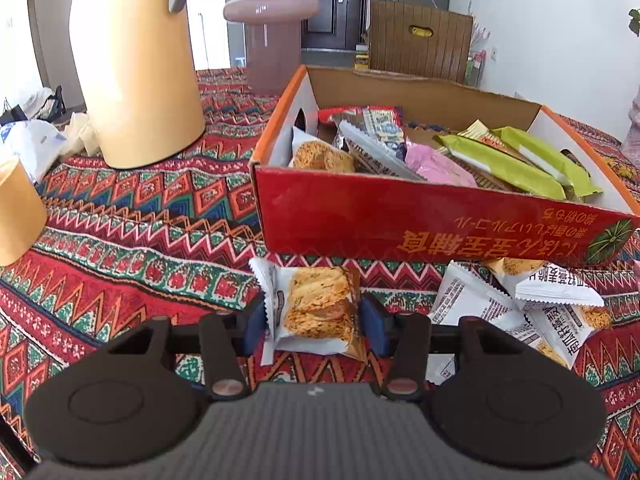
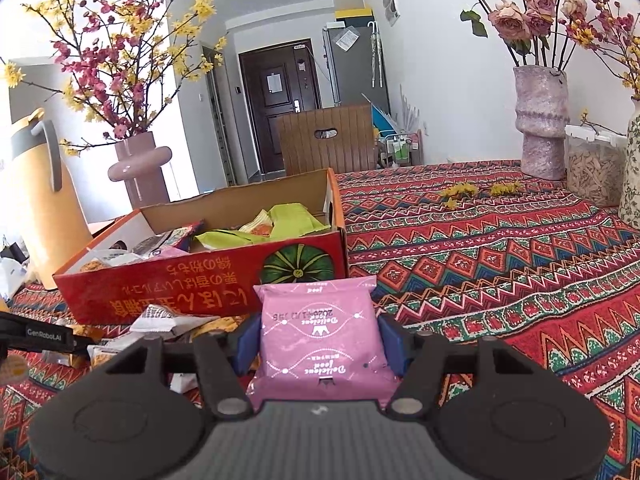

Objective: Organize snacks
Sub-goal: 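Reach the left gripper down and grasp a white seed-cookie packet, then carry the cookie packet and pink packet over the box with both grippers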

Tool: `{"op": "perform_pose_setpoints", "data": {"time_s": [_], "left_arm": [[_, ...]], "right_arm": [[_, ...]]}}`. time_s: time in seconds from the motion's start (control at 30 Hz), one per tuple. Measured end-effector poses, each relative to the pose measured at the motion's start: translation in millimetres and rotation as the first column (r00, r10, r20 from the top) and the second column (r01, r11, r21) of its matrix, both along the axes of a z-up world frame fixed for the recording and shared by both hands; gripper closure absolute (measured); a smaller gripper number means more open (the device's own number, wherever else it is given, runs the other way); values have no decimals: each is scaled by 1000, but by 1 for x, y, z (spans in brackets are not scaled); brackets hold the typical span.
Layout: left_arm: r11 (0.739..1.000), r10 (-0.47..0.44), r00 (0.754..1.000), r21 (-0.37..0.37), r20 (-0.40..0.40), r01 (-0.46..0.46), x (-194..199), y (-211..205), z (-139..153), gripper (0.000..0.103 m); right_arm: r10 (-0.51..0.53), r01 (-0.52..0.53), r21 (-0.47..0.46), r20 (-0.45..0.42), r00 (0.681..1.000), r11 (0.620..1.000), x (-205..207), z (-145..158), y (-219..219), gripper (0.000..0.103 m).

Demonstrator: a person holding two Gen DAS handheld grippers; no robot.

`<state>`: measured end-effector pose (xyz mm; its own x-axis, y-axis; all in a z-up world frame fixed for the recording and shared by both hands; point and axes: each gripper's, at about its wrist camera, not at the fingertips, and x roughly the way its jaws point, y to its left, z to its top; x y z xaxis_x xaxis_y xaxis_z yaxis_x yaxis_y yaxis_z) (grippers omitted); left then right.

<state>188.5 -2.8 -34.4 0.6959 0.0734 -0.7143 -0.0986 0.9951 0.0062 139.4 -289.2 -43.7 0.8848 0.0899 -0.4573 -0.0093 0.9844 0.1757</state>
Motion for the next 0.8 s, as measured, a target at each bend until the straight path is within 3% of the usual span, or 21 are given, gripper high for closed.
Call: {"op": "perform_pose_setpoints", "data": {"time_s": [0.23, 0.5, 0.8], "left_arm": [[999, -20, 999, -30, 39, 21, -14, 9, 11, 55], [997, -63, 982, -27, 177, 69, -33, 11, 52, 55], [997, -64, 956, -19, 286, 72, -10, 6, 97, 54]], "right_arm": [[9, -8, -17, 40, 999, 1000, -6, 9, 4, 42], [34, -30, -41, 110, 993, 999, -2, 37, 13, 42], [75, -60, -88, 167, 983, 994, 35, 75, 34, 42]]}}
